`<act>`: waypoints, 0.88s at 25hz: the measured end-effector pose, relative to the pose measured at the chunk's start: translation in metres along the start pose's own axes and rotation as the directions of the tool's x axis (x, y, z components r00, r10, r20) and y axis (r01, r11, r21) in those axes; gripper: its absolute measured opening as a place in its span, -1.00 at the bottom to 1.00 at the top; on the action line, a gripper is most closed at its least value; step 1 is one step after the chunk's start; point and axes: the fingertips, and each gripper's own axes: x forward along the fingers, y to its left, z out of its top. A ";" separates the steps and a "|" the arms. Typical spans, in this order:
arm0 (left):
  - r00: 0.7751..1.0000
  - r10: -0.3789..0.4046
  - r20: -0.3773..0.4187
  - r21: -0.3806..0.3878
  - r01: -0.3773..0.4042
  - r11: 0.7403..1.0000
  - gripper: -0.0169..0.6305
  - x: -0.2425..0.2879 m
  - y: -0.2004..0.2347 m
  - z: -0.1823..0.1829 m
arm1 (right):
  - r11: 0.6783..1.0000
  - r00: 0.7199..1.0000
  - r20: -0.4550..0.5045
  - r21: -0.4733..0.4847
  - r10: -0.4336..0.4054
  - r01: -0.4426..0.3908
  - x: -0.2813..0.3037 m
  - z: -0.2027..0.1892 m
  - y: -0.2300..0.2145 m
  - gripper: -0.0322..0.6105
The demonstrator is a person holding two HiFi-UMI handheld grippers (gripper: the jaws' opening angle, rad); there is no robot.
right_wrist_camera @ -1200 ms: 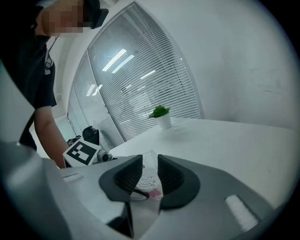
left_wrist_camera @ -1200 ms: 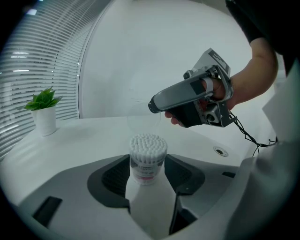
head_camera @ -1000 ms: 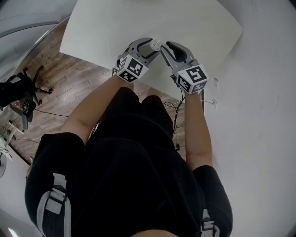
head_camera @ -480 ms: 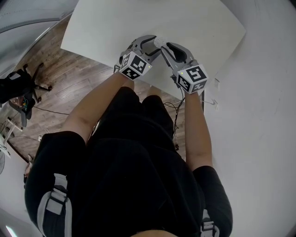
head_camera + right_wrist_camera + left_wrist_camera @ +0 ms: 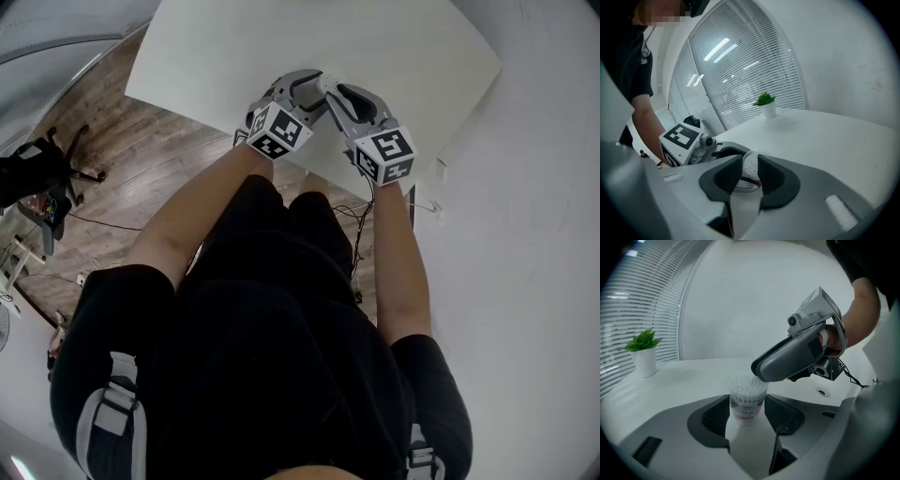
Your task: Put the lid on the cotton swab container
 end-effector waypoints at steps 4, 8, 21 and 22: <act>1.000 -0.007 0.004 -0.004 0.007 1.000 -0.22 -0.001 0.001 0.000 | 0.998 0.999 -0.040 -0.051 -0.033 0.031 0.005 -0.003 0.001 -0.58; 1.000 -0.017 0.003 -0.004 0.017 1.000 -0.21 -0.001 0.001 -0.001 | 0.994 0.994 -0.074 -0.086 -0.079 0.072 0.007 -0.004 0.002 -0.58; 0.999 -0.044 0.008 -0.029 0.044 0.999 -0.13 -0.009 0.002 0.003 | 0.974 0.973 -0.158 -0.177 -0.170 0.141 0.015 -0.002 0.007 -0.61; 0.999 -0.047 0.004 -0.030 0.047 0.998 -0.11 -0.011 0.001 0.002 | 0.972 0.971 -0.162 -0.185 -0.177 0.146 0.015 -0.002 0.008 -0.61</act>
